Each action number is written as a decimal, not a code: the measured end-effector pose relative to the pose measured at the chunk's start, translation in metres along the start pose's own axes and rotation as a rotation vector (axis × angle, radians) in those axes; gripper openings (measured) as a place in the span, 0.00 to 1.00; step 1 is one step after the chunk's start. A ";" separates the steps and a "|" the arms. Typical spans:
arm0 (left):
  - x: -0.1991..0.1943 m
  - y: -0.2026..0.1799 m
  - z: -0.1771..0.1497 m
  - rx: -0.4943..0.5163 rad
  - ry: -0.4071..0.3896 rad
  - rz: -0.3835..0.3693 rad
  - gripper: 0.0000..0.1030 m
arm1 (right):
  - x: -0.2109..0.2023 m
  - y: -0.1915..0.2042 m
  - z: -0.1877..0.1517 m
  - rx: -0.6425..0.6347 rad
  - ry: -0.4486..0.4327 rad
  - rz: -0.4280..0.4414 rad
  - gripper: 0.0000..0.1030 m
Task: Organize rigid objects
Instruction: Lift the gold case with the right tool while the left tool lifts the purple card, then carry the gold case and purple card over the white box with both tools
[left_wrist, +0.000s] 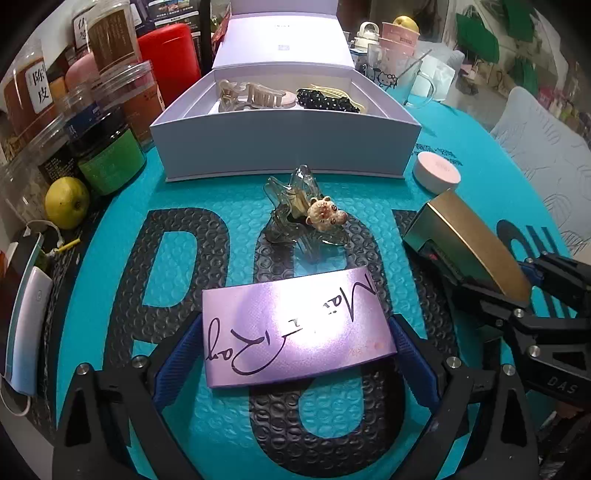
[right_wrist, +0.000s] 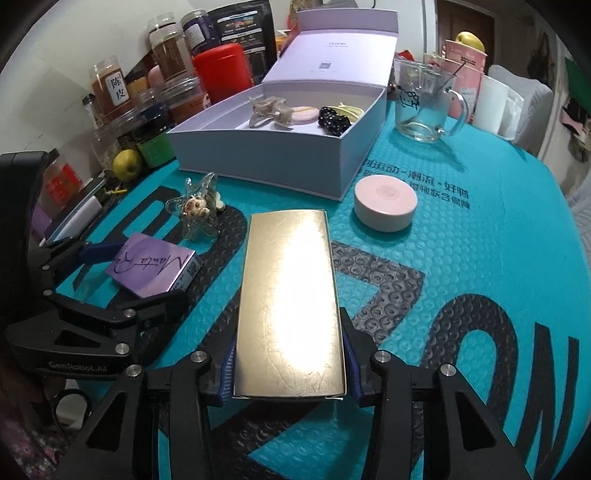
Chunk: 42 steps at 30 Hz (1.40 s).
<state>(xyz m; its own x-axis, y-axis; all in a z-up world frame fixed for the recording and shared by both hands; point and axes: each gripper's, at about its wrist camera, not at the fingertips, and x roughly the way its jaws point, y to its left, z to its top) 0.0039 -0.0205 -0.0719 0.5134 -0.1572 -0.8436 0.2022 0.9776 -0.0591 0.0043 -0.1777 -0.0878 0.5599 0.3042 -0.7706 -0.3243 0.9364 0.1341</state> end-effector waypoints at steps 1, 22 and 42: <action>-0.001 0.000 0.000 -0.002 0.000 -0.006 0.95 | 0.000 0.000 0.000 0.001 0.001 0.001 0.43; -0.044 -0.001 0.034 0.017 -0.110 -0.027 0.95 | -0.037 0.010 0.021 -0.017 -0.045 0.075 0.43; -0.070 0.003 0.087 0.022 -0.234 -0.032 0.95 | -0.060 0.010 0.078 -0.091 -0.135 0.082 0.43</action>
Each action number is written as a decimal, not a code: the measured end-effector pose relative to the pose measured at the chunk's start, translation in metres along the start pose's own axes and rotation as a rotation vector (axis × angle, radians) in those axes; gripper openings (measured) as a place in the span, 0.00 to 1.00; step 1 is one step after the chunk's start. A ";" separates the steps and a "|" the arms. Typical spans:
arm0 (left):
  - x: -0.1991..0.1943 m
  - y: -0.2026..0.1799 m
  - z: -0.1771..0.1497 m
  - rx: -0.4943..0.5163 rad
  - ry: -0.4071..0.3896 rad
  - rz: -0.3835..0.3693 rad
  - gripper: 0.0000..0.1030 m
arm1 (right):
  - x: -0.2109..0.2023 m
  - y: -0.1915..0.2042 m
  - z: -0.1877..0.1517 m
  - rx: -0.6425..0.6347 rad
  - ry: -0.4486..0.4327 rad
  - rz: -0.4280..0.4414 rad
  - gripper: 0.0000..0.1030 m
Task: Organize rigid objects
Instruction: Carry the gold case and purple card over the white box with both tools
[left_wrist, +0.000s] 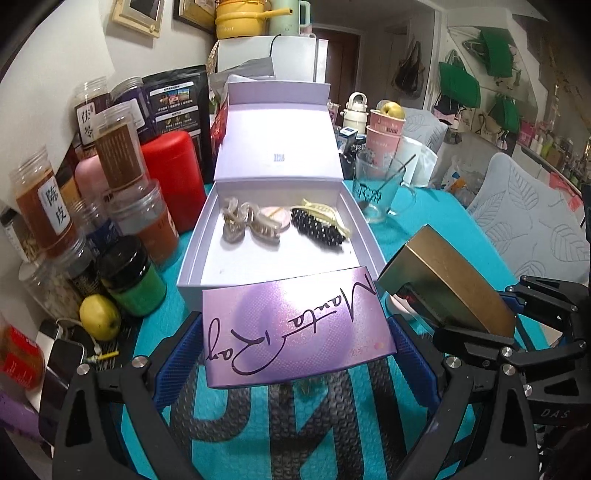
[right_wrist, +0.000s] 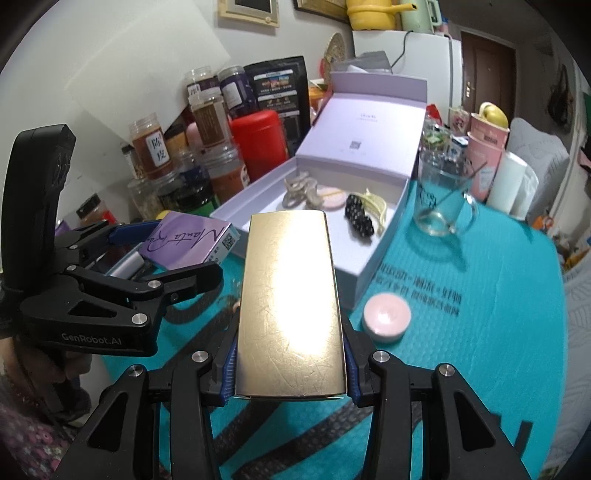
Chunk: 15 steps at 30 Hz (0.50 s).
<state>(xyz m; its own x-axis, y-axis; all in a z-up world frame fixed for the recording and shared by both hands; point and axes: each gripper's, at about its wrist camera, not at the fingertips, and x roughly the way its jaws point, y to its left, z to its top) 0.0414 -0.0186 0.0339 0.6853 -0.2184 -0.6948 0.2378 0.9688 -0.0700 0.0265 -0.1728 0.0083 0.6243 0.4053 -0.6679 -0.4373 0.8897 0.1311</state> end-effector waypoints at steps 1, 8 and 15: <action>0.001 0.001 0.004 0.000 -0.004 -0.001 0.95 | 0.000 -0.001 0.004 -0.003 -0.004 -0.002 0.43; 0.008 0.002 0.026 0.008 -0.022 -0.001 0.95 | 0.005 -0.010 0.028 -0.013 -0.024 0.001 0.43; 0.018 0.004 0.049 0.025 -0.041 0.006 0.95 | 0.013 -0.020 0.048 -0.028 -0.037 0.001 0.43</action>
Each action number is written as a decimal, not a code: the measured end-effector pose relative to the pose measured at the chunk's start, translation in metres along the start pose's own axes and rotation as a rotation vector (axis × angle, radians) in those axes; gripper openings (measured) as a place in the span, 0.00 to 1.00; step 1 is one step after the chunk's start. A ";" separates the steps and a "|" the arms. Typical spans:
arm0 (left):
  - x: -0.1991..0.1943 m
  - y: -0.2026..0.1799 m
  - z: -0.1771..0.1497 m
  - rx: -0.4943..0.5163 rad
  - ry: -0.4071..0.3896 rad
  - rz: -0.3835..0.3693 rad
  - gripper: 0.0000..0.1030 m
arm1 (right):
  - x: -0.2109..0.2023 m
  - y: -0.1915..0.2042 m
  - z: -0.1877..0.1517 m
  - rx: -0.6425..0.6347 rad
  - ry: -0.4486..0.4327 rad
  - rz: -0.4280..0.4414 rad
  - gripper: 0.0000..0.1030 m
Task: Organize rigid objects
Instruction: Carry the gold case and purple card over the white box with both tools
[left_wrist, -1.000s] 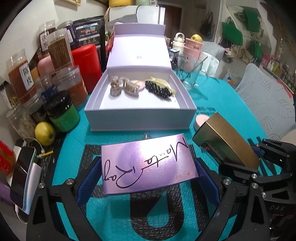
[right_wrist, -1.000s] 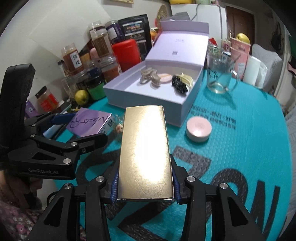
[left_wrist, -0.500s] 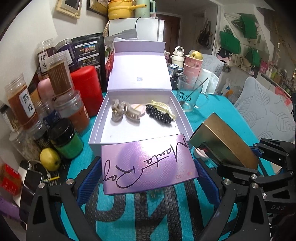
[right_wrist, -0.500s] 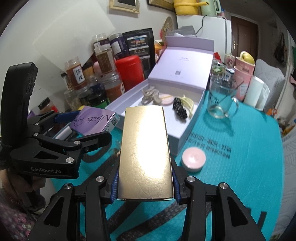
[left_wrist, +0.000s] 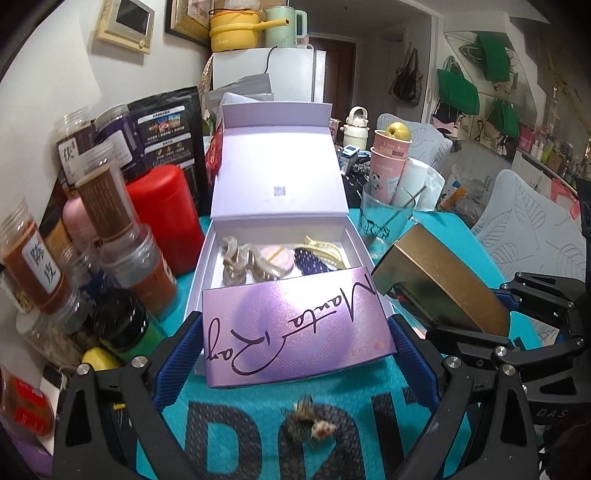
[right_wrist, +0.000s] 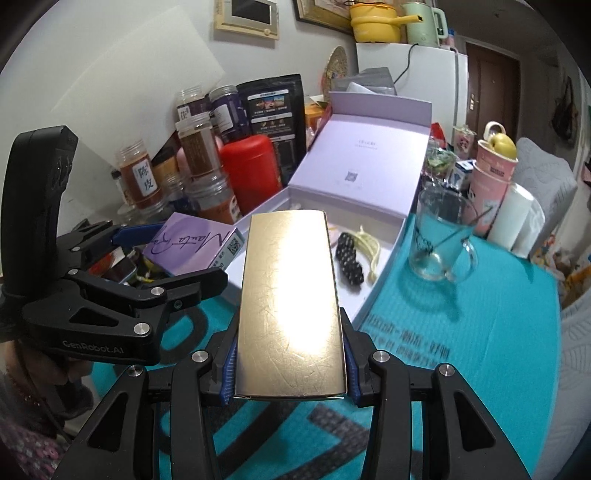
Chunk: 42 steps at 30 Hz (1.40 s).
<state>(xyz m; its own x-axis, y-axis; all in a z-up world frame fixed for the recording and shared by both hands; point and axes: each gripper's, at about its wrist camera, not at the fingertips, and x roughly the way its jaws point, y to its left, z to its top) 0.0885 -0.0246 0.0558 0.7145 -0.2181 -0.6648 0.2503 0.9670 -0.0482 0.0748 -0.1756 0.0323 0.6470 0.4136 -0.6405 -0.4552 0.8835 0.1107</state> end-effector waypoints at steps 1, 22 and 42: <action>0.002 0.000 0.003 0.002 -0.003 0.000 0.95 | 0.001 -0.002 0.003 -0.001 -0.003 -0.002 0.43; 0.060 0.016 0.067 0.040 -0.024 0.012 0.95 | 0.044 -0.042 0.067 -0.035 -0.049 -0.047 0.43; 0.136 0.032 0.079 0.059 0.077 0.064 0.95 | 0.115 -0.070 0.082 -0.042 0.032 -0.059 0.43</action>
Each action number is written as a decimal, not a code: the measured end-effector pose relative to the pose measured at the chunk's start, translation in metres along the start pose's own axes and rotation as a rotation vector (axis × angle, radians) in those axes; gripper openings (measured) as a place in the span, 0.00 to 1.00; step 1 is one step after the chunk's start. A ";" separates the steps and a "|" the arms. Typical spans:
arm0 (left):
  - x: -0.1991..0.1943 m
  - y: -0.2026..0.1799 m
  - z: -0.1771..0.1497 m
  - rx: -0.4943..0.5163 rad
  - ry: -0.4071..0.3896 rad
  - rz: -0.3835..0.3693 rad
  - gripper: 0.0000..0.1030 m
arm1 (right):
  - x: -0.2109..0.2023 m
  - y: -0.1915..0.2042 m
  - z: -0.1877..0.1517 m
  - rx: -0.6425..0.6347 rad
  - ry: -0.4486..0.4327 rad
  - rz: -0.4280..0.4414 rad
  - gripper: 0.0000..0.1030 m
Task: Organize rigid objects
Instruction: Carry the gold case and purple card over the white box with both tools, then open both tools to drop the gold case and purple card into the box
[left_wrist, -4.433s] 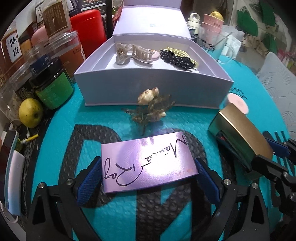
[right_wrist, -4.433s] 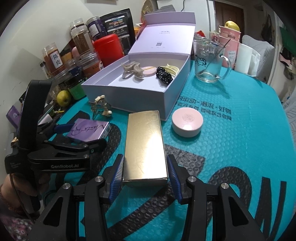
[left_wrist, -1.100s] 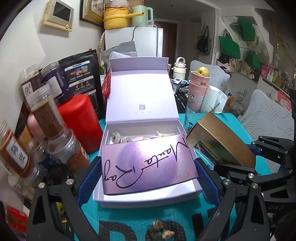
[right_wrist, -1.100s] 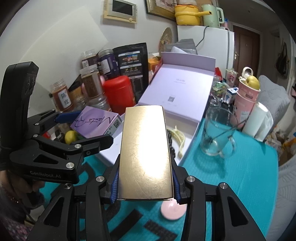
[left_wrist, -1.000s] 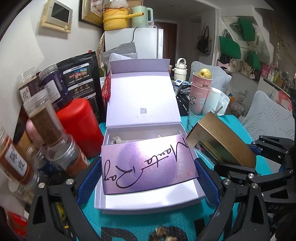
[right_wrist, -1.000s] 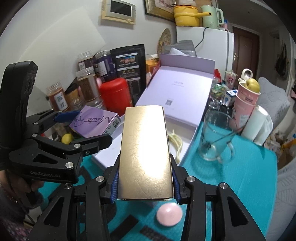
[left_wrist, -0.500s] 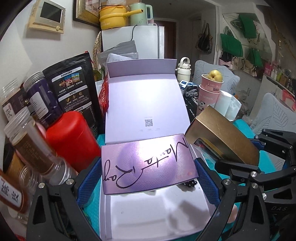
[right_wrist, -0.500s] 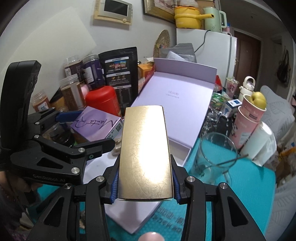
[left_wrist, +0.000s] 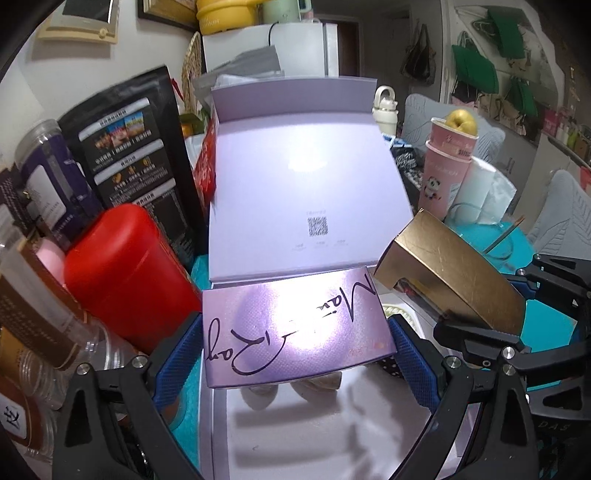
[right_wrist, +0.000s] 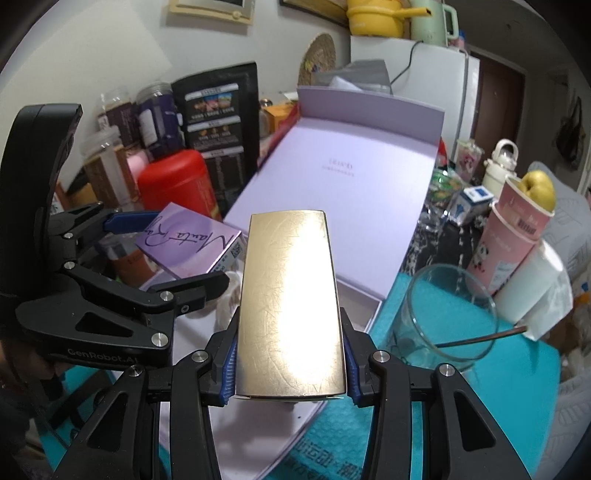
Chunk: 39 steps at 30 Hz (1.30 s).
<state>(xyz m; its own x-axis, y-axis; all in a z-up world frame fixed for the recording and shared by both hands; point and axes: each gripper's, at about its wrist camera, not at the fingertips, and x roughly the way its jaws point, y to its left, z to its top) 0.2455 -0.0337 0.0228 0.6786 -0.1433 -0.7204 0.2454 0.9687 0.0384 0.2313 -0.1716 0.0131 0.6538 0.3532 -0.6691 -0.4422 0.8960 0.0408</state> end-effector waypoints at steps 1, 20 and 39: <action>0.004 0.001 -0.001 -0.001 0.008 0.000 0.95 | 0.003 -0.001 -0.001 0.003 0.003 0.002 0.43; 0.048 -0.004 -0.010 0.021 0.088 0.035 0.95 | 0.041 -0.005 -0.016 0.000 0.068 0.011 0.43; 0.067 -0.012 -0.015 0.086 0.197 0.141 0.95 | 0.064 0.002 -0.022 -0.032 0.134 -0.002 0.43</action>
<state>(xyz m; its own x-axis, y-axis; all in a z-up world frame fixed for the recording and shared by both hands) 0.2781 -0.0524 -0.0363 0.5647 0.0427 -0.8242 0.2210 0.9544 0.2009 0.2585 -0.1534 -0.0456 0.5678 0.3109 -0.7622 -0.4620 0.8867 0.0175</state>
